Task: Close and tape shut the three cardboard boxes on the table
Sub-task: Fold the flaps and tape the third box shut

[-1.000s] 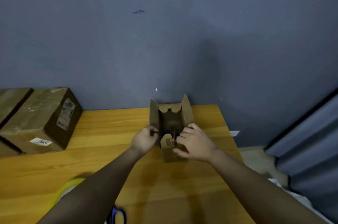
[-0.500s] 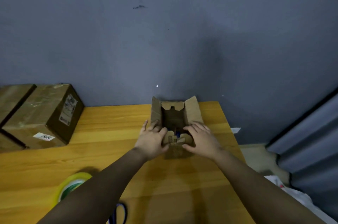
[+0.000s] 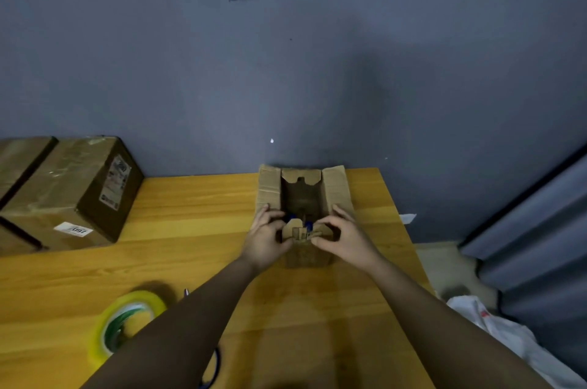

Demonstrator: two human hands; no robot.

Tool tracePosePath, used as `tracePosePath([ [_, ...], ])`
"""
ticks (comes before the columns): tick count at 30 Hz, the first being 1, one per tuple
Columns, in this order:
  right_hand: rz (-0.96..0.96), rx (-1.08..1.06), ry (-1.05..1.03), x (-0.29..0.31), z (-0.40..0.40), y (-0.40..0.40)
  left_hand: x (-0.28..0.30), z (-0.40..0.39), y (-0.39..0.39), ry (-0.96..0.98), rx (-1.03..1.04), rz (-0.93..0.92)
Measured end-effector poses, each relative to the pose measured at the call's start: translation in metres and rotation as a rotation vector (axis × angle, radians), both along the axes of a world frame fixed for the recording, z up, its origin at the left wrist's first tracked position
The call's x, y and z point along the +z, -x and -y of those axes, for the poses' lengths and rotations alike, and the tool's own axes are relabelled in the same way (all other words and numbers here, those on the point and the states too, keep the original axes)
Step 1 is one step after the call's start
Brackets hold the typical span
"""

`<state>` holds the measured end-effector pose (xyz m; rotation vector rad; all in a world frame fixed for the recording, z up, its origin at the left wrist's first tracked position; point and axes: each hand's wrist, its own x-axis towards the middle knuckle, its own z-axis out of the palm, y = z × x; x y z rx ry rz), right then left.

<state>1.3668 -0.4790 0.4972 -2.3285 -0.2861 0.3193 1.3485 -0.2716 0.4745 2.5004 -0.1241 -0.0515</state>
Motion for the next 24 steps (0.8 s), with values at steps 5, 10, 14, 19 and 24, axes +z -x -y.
tracePosePath([
  [5, 0.120, 0.031, 0.017, 0.000, -0.003, 0.002, 0.001, 0.006, -0.001, 0.000, 0.115, 0.038],
  [10, 0.174, 0.132, 0.165, 0.001, -0.001, 0.003, 0.005, 0.013, 0.001, -0.095, 0.118, 0.013],
  [14, 0.175, 0.011, 0.100, -0.003, -0.003, 0.002, 0.009, 0.012, 0.003, -0.038, 0.068, 0.025],
  [19, 0.134, -0.072, 0.084, -0.003, -0.011, 0.000, 0.014, 0.005, 0.004, 0.056, 0.006, 0.009],
  [24, 0.206, -0.039, 0.176, 0.000, -0.017, 0.003, 0.019, 0.010, 0.008, -0.042, 0.089, -0.007],
])
